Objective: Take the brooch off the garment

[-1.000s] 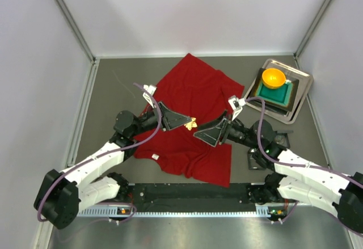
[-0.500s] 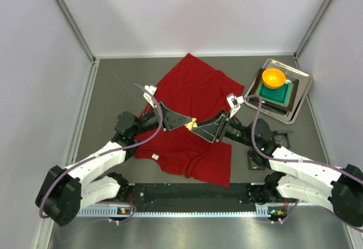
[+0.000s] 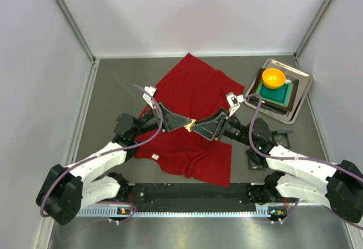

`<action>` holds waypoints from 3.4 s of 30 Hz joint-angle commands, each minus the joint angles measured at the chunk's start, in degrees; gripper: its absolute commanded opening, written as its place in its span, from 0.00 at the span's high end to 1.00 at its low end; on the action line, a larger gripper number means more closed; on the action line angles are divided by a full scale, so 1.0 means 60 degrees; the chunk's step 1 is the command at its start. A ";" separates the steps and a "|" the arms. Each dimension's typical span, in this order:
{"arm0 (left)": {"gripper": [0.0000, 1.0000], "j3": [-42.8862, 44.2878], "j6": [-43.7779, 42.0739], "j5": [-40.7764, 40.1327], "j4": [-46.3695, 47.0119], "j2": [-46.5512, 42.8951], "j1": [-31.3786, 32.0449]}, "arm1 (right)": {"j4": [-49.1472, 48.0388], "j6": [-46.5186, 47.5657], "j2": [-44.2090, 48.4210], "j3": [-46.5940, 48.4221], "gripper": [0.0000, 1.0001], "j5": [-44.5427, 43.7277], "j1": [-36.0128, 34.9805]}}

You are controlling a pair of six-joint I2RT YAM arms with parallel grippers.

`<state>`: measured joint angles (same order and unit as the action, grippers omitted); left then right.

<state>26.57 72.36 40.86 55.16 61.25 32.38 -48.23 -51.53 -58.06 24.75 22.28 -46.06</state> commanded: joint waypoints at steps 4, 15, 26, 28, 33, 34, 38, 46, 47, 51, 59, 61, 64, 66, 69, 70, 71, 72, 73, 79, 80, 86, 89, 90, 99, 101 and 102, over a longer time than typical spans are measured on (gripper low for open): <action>1.00 -0.0414 0.0918 0.0104 0.2188 0.0411 -0.0021 | -0.1220 -0.0274 -0.0254 0.0181 0.62 0.0168 -0.0013; 1.00 -0.0165 -0.0091 -0.0057 0.0770 -0.0189 -0.0021 | -0.1131 -0.0362 -0.0122 -0.0097 0.63 0.0050 -0.0028; 1.00 -0.0136 -0.0063 -0.0058 0.0739 -0.0175 -0.0006 | -0.1499 -0.0436 -0.0635 -0.0083 0.60 -0.0007 -0.0306; 1.00 -0.0121 -0.0048 -0.0028 0.0739 -0.0204 -0.0006 | -0.1367 -0.0392 -0.0679 -0.0068 0.64 -0.0125 -0.0321; 1.00 -0.0107 -0.0471 0.0337 0.0447 -0.0262 -0.0021 | -0.0257 -0.0421 -0.0679 0.0327 0.79 -0.0388 -0.0321; 1.00 -0.0107 -0.0734 0.0353 0.0374 -0.0393 -0.0021 | -0.0021 -0.0522 -0.0650 0.0342 0.87 -0.0534 -0.0321; 1.00 -0.0150 -0.2110 0.0280 -0.0212 -0.1183 0.0023 | 0.0626 -0.1795 -0.0547 -0.0052 1.00 -0.1442 -0.0277; 1.00 0.0069 -0.4560 -0.0600 -0.2703 -0.2944 0.0257 | -0.1132 -0.2854 -0.0577 -0.0890 0.77 -0.1680 -0.0306; 1.00 0.0084 -0.4502 -0.0585 -0.2747 -0.2929 0.0257 | -0.1089 -0.2736 -0.0519 -0.0888 0.68 -0.1576 -0.0321; 1.00 0.0099 -0.4413 -0.0818 -0.3142 -0.2899 0.0243 | -0.0230 -0.1512 0.0855 -0.1561 0.40 -0.1837 -0.0292; 1.00 0.0230 -0.3901 -0.1375 -0.3407 -0.2826 0.0257 | 0.6129 0.2067 0.2794 0.0457 0.22 -0.1619 -0.0292; 1.00 0.0347 -0.3580 -0.1522 -0.3596 -0.2680 0.0228 | 0.5886 0.2318 0.2574 0.0780 0.22 -0.1386 -0.0292; 1.00 0.0696 -0.2836 -0.2132 -0.4543 -0.2519 0.0243 | 0.6278 0.2858 0.1871 0.1612 0.22 -0.0976 -0.0335; 1.00 0.1223 -0.2220 -0.2662 -0.6078 -0.2213 0.0228 | 0.6833 0.3980 0.1651 0.2054 0.23 -0.1455 -0.0568; 1.00 0.2732 -0.1472 -0.3602 -1.0429 -0.1424 0.0083 | 0.7686 0.6218 0.1562 0.2700 0.26 -0.3080 -0.1315; 1.00 0.3359 -0.1324 -0.3588 -1.1714 -0.1231 0.0038 | 0.7541 0.6868 0.1576 0.2527 0.28 -0.3403 -0.1737; 1.00 0.3641 -0.1134 -0.3486 -1.2162 -0.1056 -0.0020 | 0.6858 0.7614 0.1591 0.2307 0.28 -0.4117 -0.2003; 1.00 0.3875 -0.0813 -0.3355 -1.2427 -0.0793 -0.0108 | 0.6474 0.9187 0.1577 0.1827 0.30 -0.4544 -0.2368; 1.00 0.4182 -0.0650 -0.3179 -1.2720 -0.0689 -0.0152 | 0.5919 0.9827 0.1548 0.1561 0.32 -0.4955 -0.2633; 1.00 0.4596 0.0888 -0.2504 -1.3514 -0.0263 -0.0240 | 0.3015 1.2688 0.0978 0.0781 0.50 -0.5691 -0.3294; 1.00 0.4567 0.1078 -0.2431 -1.3557 -0.0263 -0.0241 | 0.2984 1.2849 0.0845 0.0869 0.51 -0.5633 -0.3280; 1.00 0.4303 0.2295 -0.2401 -1.3514 -0.0497 -0.0226 | 0.2852 1.3481 0.0084 0.1235 0.63 -0.5487 -0.3485; 1.00 0.4273 0.2559 -0.2313 -1.3426 -0.0453 -0.0240 | 0.2793 1.3408 0.0039 0.1250 0.67 -0.5370 -0.3543; 1.00 0.4273 0.2661 -0.2328 -1.3441 -0.0439 -0.0241 | 0.2823 1.3393 0.0009 0.1294 0.68 -0.5326 -0.3543; 1.00 0.4259 0.2896 -0.2152 -1.3763 -0.0204 -0.0240 | 0.2910 1.3715 -0.0459 0.1748 0.75 -0.5706 -0.3880; 1.00 0.4288 0.2911 -0.2181 -1.3807 -0.0190 -0.0226 | 0.2926 1.3715 -0.0460 0.1763 0.78 -0.5677 -0.3880; 1.00 0.4302 0.2926 -0.2181 -1.3807 -0.0189 -0.0240 | 0.2969 1.3700 -0.0474 0.1792 0.80 -0.5691 -0.3880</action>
<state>51.66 88.64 26.96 -26.89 59.81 31.20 -28.12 29.65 -60.71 32.38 -11.05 -68.55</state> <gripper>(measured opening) 0.022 0.228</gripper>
